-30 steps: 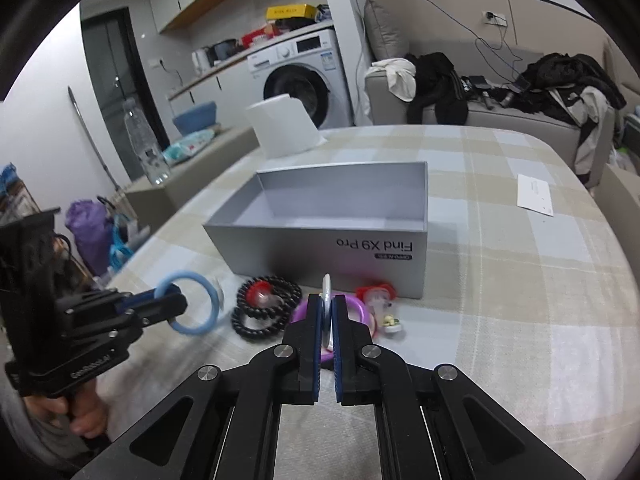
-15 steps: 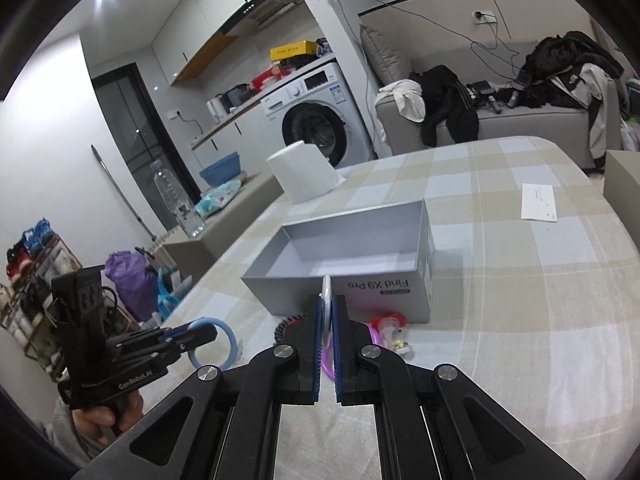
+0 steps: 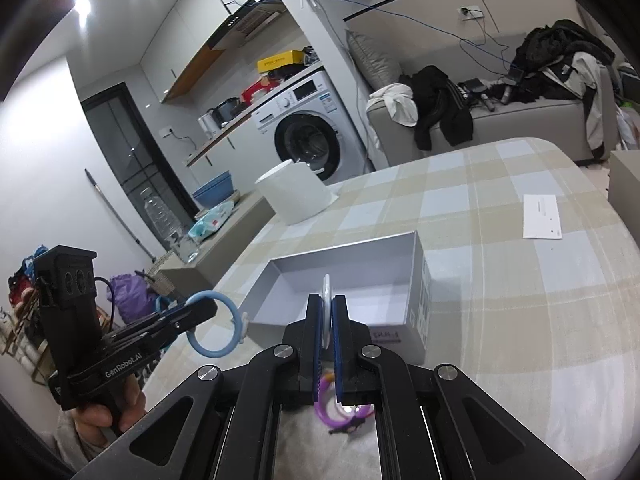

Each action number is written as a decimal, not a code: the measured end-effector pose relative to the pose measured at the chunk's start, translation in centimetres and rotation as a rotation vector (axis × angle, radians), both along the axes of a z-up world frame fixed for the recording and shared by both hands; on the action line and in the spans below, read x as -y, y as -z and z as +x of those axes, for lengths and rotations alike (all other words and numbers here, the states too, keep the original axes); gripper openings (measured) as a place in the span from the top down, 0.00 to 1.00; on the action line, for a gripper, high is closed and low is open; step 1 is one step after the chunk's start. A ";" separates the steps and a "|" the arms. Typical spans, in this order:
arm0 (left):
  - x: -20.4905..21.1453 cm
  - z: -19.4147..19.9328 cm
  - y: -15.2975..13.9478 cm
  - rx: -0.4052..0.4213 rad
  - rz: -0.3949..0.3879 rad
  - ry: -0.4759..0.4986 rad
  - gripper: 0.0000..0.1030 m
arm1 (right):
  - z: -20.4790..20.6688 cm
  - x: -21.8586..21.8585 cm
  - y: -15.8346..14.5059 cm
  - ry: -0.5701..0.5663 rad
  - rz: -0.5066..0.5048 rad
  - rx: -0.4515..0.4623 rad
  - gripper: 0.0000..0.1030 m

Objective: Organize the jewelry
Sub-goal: 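Carry the light-blue bangle with the left tool into the grey box and release, then grasp the black bead bracelet with the left tool while the right tool grasps the purple bangle, then lift both bracelets into the grey box and open both tools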

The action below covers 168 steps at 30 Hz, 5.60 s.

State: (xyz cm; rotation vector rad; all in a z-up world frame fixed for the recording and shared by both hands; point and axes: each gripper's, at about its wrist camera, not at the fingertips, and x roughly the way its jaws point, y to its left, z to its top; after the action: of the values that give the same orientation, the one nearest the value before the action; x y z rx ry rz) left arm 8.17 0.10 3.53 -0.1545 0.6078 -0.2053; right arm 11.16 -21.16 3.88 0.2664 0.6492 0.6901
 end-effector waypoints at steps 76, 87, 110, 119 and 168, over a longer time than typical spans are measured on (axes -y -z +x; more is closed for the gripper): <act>3.7 0.7 5.6 -0.276 0.123 0.163 0.23 | -2.5 -0.2 5.1 0.049 -0.371 -0.134 0.03; 2.8 0.4 5.5 -0.280 0.088 0.181 0.59 | -2.2 -0.3 5.1 0.045 -0.364 -0.136 0.03; 0.1 -1.9 2.9 -0.132 -0.011 0.101 0.63 | -2.5 -4.4 5.4 -0.099 -0.367 -0.162 0.27; -0.8 -2.1 2.8 -0.119 -0.023 0.074 0.63 | -2.1 -5.7 6.0 -0.090 -0.423 -0.160 0.43; -1.5 -1.3 0.3 -0.018 -0.018 0.011 0.63 | -3.4 -4.8 -0.1 -0.017 -0.338 0.124 0.51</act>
State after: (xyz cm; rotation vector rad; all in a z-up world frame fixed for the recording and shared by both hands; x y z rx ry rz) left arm 6.85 1.62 3.19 -0.1707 0.6248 -0.2205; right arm 7.75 -16.38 4.01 -0.0938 0.6382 0.5964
